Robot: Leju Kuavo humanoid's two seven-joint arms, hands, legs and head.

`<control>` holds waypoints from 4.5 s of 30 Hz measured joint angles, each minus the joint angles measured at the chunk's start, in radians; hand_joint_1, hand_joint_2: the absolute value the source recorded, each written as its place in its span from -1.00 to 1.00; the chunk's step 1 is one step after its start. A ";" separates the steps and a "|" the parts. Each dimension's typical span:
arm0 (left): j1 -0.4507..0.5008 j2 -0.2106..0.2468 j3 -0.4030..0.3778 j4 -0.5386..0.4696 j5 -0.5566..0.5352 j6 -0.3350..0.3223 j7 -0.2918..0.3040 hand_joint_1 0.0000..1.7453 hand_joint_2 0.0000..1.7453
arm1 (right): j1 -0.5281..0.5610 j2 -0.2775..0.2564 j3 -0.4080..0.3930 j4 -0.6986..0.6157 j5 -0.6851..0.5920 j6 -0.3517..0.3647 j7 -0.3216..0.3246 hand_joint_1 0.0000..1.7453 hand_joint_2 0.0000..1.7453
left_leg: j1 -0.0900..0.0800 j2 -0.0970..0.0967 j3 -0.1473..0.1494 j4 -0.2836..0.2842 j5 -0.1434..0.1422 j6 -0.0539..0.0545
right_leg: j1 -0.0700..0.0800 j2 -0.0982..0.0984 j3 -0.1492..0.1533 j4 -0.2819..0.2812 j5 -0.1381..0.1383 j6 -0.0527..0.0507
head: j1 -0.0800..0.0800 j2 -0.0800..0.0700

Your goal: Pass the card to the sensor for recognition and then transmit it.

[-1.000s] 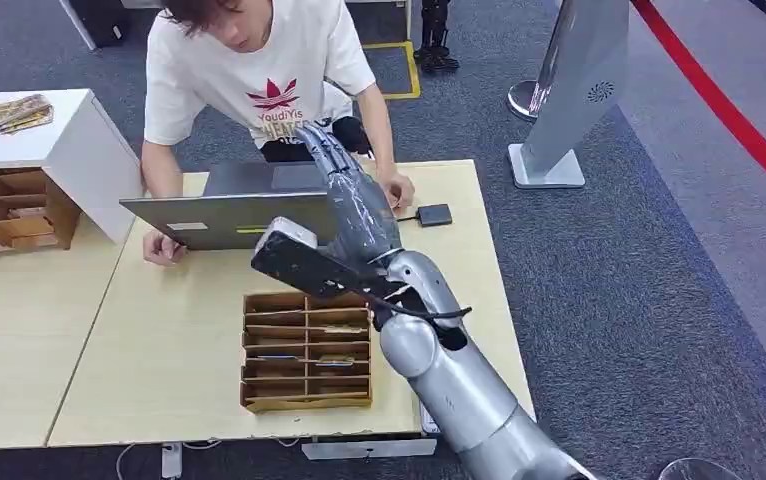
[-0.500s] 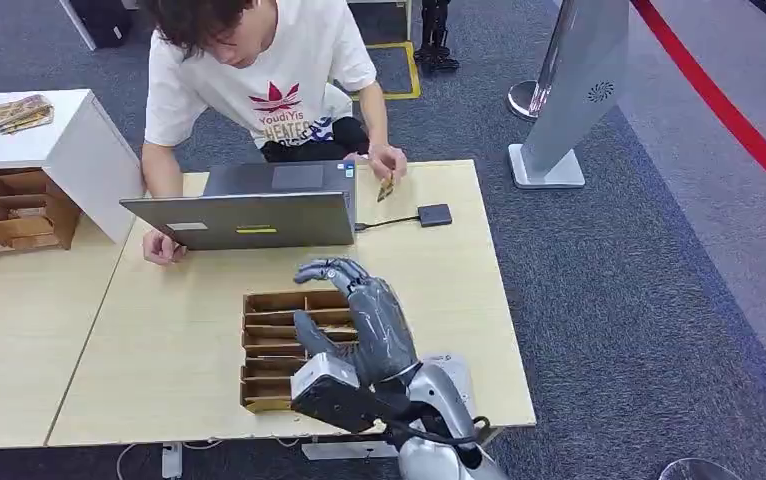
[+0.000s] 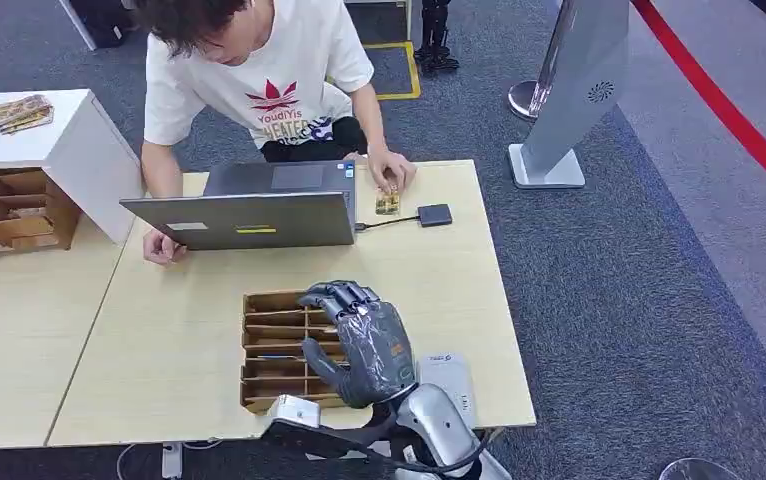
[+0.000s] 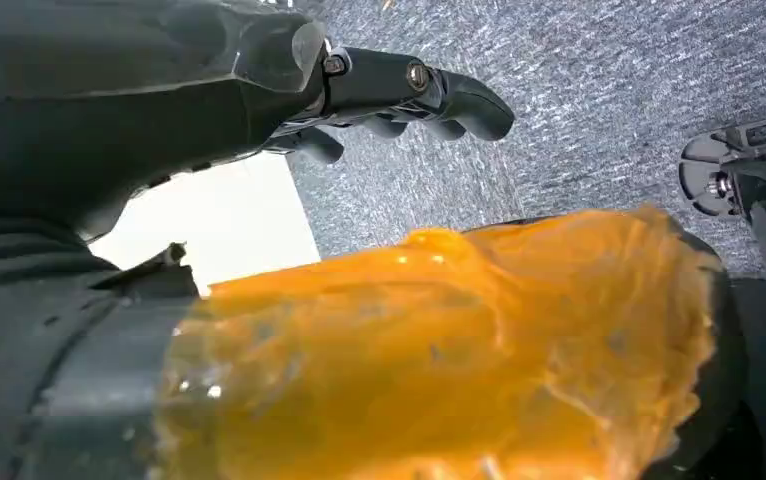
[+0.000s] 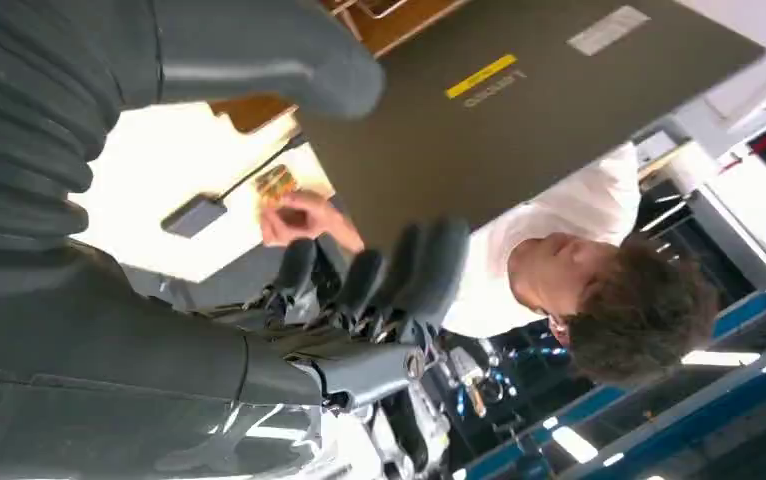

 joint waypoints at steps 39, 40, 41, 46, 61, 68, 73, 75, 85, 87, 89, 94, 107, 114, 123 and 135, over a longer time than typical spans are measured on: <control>0.000 0.000 0.016 0.000 -0.007 0.000 -0.006 -1.00 -1.00 | -0.057 0.000 0.025 0.208 0.124 -0.012 0.072 -0.14 1.00 | 0.000 0.000 0.000 0.000 0.000 0.000 | 0.000 0.000 0.000 0.000 0.000 0.000 | 0.000 0.000; 0.000 0.000 0.016 0.000 -0.007 0.000 -0.006 -1.00 -1.00 | -0.058 0.000 0.025 0.214 0.127 -0.012 0.074 -0.18 1.00 | 0.000 0.000 0.000 0.000 0.000 0.000 | 0.000 0.000 0.000 0.000 0.000 0.000 | 0.000 0.000; 0.000 0.000 0.016 0.000 -0.007 0.000 -0.005 -1.00 -1.00 | -0.059 0.000 0.025 0.218 0.128 -0.012 0.076 -0.18 1.00 | 0.000 0.000 0.000 0.000 0.000 0.000 | 0.000 0.000 0.000 0.000 0.000 0.000 | 0.000 0.000; 0.000 0.000 0.016 0.000 -0.010 0.000 0.000 -1.00 -1.00 | -0.066 0.002 0.025 0.241 0.132 -0.011 0.078 -0.10 1.00 | 0.000 0.000 0.000 0.000 0.000 0.000 | 0.000 0.000 0.000 0.000 0.000 0.000 | 0.000 0.000; 0.000 0.000 0.016 0.000 -0.018 0.000 0.003 -1.00 -1.00 | -0.102 0.028 0.011 0.341 0.141 -0.005 0.098 0.12 1.00 | 0.000 0.000 0.000 0.000 0.000 0.000 | 0.000 0.000 0.000 0.000 0.000 0.000 | 0.000 0.000; 0.000 0.000 0.016 0.000 -0.018 0.000 0.003 -1.00 -1.00 | -0.111 0.033 0.000 0.368 0.141 -0.007 0.099 0.12 1.00 | 0.000 0.000 0.000 0.000 0.000 0.000 | 0.000 0.000 0.000 0.000 0.000 0.000 | 0.000 0.000; 0.000 0.000 0.016 0.000 -0.018 0.000 0.003 -1.00 -1.00 | -0.113 0.034 -0.001 0.374 0.141 -0.007 0.099 0.18 1.00 | 0.000 0.000 0.000 0.000 0.000 0.000 | 0.000 0.000 0.000 0.000 0.000 0.000 | 0.000 0.000; 0.000 0.000 0.016 0.000 -0.019 0.000 0.003 -1.00 -1.00 | -0.114 0.035 -0.005 0.377 0.143 -0.007 0.099 0.18 1.00 | 0.000 0.000 0.000 0.000 0.000 0.000 | 0.000 0.000 0.000 0.000 0.000 0.000 | 0.000 0.000; 0.000 0.000 0.016 0.000 -0.019 0.000 0.004 -1.00 -1.00 | -0.119 0.041 -0.028 0.388 0.146 -0.004 0.103 0.52 1.00 | 0.000 0.000 0.000 0.000 0.000 0.000 | 0.000 0.000 0.000 0.000 0.000 0.000 | 0.000 0.000; 0.000 0.000 0.016 0.000 -0.019 0.000 0.005 -1.00 -1.00 | -0.120 0.041 -0.032 0.391 0.148 -0.003 0.103 0.74 1.00 | 0.000 0.000 0.000 0.000 0.000 0.000 | 0.000 0.000 0.000 0.000 0.000 0.000 | 0.000 0.000; 0.000 0.000 0.016 0.000 -0.019 0.000 0.005 -1.00 -1.00 | -0.121 0.041 -0.035 0.392 0.149 -0.002 0.104 0.96 1.00 | 0.000 0.000 0.000 0.000 0.000 0.000 | 0.000 0.000 0.000 0.000 0.000 0.000 | 0.000 0.000; 0.000 0.000 0.016 0.000 -0.019 0.000 0.005 -1.00 -1.00 | -0.127 0.042 -0.043 0.393 0.151 0.000 0.105 1.00 1.00 | 0.000 0.000 0.000 0.000 0.000 0.000 | 0.000 0.000 0.000 0.000 0.000 0.000 | 0.000 0.000; 0.000 0.000 0.016 0.000 -0.019 0.000 0.005 -1.00 -1.00 | -0.133 0.042 -0.050 0.397 0.152 0.003 0.105 1.00 1.00 | 0.000 0.000 0.000 0.000 0.000 0.000 | 0.000 0.000 0.000 0.000 0.000 0.000 | 0.000 0.000; 0.000 0.000 0.016 0.000 -0.019 0.000 0.005 -1.00 -1.00 | -0.133 0.042 -0.052 0.397 0.152 0.003 0.105 1.00 1.00 | 0.000 0.000 0.000 0.000 0.000 0.000 | 0.000 0.000 0.000 0.000 0.000 0.000 | 0.000 0.000; 0.000 0.000 0.016 0.000 -0.018 0.001 0.005 -1.00 -1.00 | -0.123 0.038 -0.087 0.302 0.097 0.010 0.085 1.00 1.00 | 0.000 0.000 0.000 0.000 0.000 0.000 | 0.000 0.000 0.000 0.000 0.000 0.000 | 0.000 0.000; 0.002 0.000 0.019 0.000 -0.007 0.004 0.001 -1.00 -1.00 | -0.091 0.012 -0.137 0.056 -0.018 0.035 0.059 1.00 1.00 | 0.000 0.000 0.000 0.000 0.000 0.000 | 0.000 0.000 0.000 0.000 0.000 0.000 | 0.000 0.000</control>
